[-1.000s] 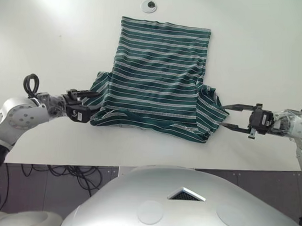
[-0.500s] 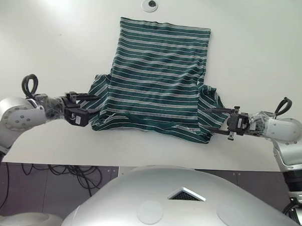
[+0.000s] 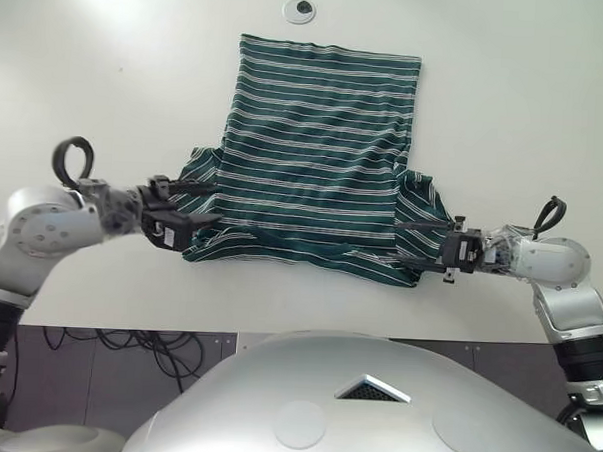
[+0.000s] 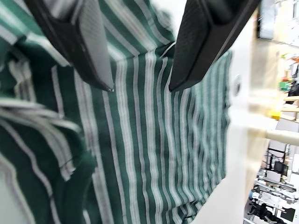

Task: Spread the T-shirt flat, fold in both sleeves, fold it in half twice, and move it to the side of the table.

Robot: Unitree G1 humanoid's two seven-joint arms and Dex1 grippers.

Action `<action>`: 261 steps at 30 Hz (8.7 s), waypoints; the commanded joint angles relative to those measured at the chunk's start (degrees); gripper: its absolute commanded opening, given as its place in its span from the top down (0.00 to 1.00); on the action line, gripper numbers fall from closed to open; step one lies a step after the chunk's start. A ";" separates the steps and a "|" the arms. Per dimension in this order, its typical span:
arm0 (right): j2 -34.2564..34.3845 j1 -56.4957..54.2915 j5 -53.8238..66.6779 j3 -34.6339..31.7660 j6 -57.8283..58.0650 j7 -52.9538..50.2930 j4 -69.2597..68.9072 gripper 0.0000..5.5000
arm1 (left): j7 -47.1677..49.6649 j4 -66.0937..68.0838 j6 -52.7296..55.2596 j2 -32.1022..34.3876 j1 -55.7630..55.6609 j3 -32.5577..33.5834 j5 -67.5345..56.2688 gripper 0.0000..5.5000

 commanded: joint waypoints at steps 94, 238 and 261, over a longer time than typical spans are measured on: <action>-7.02 6.19 6.01 -8.82 0.59 4.47 -6.16 0.58 | -14.43 -7.21 50.36 -16.49 18.56 29.48 -44.55 1.00; -8.95 14.91 -0.22 -16.30 -1.24 10.68 -4.06 0.54 | 2.02 1.37 -14.53 -4.82 17.25 -5.15 3.91 1.00; -9.56 12.48 -10.34 -3.79 -21.45 -1.38 1.22 0.68 | 2.48 1.54 -13.91 -5.36 16.22 -5.74 3.47 1.00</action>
